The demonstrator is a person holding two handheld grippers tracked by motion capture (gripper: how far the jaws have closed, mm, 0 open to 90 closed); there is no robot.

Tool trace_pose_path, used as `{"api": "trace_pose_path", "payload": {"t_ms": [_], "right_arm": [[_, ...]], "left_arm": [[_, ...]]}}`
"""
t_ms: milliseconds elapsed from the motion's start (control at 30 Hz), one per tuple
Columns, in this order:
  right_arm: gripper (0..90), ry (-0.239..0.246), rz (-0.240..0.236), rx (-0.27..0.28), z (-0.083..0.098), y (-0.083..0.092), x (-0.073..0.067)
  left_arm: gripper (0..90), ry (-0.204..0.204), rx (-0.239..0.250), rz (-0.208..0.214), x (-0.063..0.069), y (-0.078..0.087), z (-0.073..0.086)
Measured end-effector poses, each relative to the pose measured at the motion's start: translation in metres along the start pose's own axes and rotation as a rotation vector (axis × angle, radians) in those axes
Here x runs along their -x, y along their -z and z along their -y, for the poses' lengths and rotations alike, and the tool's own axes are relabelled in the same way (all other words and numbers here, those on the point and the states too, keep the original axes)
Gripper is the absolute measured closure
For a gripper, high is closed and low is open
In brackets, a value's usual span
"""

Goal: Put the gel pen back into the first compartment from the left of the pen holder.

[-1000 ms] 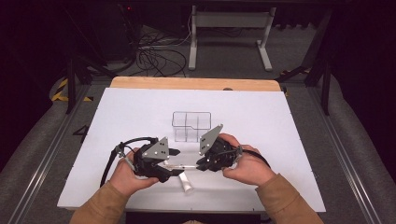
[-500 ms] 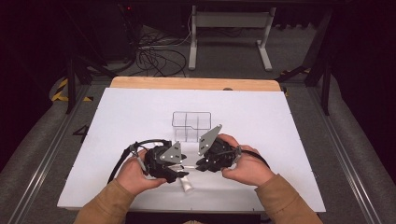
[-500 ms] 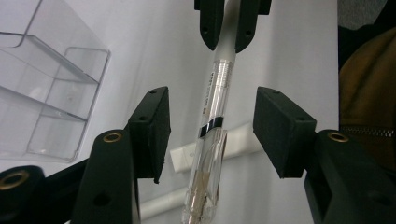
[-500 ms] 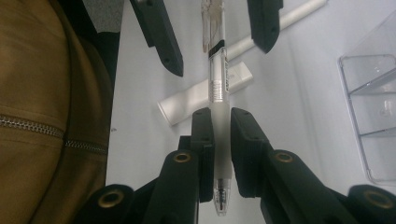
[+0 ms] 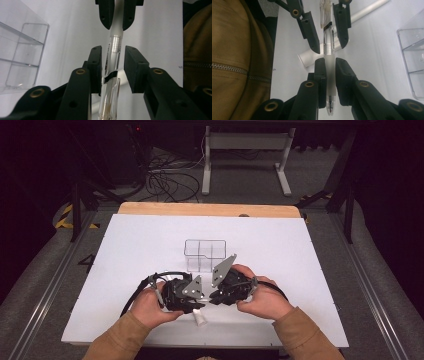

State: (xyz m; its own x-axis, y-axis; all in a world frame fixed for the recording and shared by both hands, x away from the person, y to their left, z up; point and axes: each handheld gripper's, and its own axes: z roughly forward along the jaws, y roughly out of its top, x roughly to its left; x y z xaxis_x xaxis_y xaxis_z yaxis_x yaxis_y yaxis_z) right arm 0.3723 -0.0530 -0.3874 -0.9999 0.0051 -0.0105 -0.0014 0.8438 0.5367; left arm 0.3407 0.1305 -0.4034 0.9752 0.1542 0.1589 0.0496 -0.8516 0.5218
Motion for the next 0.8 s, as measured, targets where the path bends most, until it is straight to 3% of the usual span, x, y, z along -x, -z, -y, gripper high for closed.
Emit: {"api": "trace_pose_path", "payload": {"t_ms": [67,200,800], "right_arm": [[80.5,-0.001,-0.001,-0.001,0.0002,-0.0005,0.0],[80.4,0.002,-0.001,-0.001,-0.0001,-0.0008,-0.0002],[79.5,0.009,0.006,0.002,0.0006,-0.0021,0.0]], "left_arm": [[70.7,0.007,-0.01,0.019,-0.0022,-0.0004,-0.0001],[75.1,0.004,-0.012,0.004,-0.0012,-0.0004,0.0007],[78.5,-0.05,-0.025,0.02,-0.0031,-0.0045,0.0008]]}}
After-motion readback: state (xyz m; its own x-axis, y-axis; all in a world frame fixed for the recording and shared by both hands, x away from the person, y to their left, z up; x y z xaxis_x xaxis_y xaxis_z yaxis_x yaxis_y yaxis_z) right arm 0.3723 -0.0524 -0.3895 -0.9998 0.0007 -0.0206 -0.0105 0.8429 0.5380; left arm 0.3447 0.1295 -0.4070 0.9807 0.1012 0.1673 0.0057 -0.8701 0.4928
